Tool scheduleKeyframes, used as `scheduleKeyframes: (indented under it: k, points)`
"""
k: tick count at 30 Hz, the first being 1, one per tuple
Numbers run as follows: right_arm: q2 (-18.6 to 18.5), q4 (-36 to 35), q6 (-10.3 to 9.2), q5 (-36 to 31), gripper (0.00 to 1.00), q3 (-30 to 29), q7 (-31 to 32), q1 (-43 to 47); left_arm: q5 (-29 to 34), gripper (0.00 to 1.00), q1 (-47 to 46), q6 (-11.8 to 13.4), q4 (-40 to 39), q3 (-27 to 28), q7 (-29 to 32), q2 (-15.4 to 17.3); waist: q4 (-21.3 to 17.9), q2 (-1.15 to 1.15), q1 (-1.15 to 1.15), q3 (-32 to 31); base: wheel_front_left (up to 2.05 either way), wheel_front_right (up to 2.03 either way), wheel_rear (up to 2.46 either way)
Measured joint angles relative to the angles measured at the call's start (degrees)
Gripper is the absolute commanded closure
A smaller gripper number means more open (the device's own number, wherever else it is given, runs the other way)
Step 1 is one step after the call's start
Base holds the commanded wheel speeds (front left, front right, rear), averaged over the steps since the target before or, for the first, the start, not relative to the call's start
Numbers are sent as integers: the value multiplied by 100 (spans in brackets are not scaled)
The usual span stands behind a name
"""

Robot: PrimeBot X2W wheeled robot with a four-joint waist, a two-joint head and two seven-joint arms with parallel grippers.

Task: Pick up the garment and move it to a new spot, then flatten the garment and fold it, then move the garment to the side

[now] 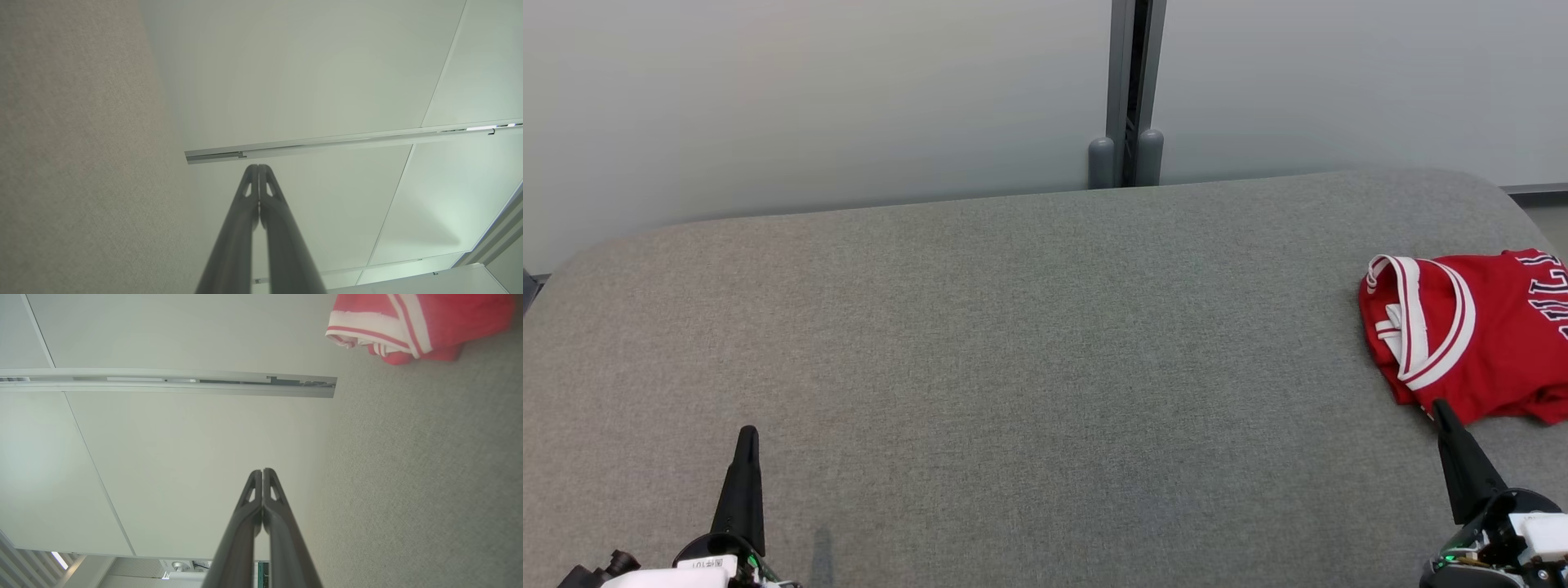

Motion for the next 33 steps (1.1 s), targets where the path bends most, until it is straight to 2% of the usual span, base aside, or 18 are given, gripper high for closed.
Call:
scheduleKeyframes:
  k: [33]
  points:
    - [34,4,0,-21,100,-47,33,-9,2,100,0,-1,-1,19,9,-19,0,0,0,0,0,0,0]
